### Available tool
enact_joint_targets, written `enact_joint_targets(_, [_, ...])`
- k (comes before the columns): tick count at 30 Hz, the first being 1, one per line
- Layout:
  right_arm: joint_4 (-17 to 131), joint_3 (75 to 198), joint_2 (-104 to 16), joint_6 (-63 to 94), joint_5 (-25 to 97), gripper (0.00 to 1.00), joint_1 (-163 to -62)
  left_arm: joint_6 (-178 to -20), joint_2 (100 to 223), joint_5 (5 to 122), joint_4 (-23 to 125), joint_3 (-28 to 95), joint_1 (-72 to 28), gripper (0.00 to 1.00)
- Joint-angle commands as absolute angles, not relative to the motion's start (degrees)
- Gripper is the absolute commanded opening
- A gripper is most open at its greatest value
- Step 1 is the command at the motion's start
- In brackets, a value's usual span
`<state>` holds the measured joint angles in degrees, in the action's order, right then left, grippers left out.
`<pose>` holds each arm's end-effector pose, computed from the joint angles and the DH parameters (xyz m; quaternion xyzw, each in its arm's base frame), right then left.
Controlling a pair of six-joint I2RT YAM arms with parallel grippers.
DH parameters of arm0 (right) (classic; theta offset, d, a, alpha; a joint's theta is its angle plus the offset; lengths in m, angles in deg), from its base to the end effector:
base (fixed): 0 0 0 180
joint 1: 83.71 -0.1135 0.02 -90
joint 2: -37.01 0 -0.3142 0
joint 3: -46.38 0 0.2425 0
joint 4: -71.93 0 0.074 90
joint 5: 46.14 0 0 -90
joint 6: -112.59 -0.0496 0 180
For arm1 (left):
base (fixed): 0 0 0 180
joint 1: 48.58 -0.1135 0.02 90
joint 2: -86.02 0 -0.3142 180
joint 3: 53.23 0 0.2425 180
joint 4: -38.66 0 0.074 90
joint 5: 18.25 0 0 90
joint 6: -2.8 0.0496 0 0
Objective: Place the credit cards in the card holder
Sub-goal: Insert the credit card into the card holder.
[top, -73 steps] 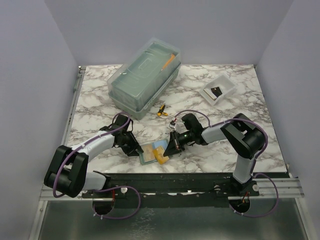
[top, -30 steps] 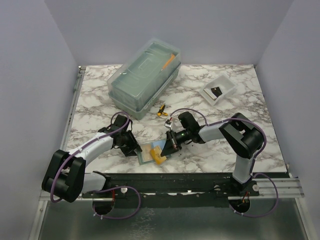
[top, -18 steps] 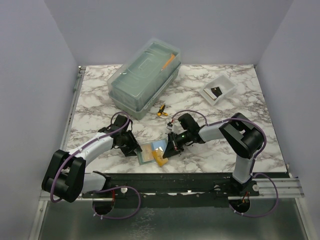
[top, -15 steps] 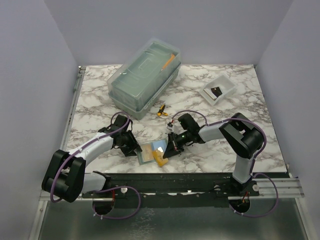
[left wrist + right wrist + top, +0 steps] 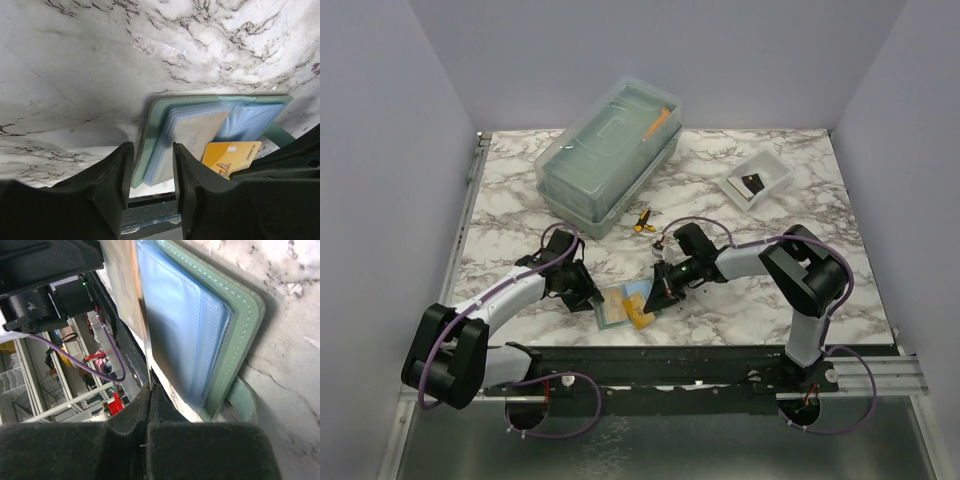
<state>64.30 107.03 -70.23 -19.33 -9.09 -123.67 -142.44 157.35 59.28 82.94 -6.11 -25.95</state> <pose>0.2356 0.2490 0.1531 0.1224 -0.8541 -0.5007 0.0703 0.1671 -0.0813 0.1978 -0.2547 0.9430 -0.1996 0.0772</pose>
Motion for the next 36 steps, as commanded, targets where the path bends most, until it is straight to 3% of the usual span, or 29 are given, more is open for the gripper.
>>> enact_joint_targets(1, [61.36, 108.73, -72.06, -18.71, -7.18, 0.00, -124.00, -141.63, 155.74, 61.02, 83.32, -6.39, -25.42, 0.42])
enact_joint_targets(36, [62.54, 116.84, -78.88, -14.62, -4.65, 0.00, -124.03, -141.11, 155.80, 61.21, 83.08, -6.48, -24.66, 0.42])
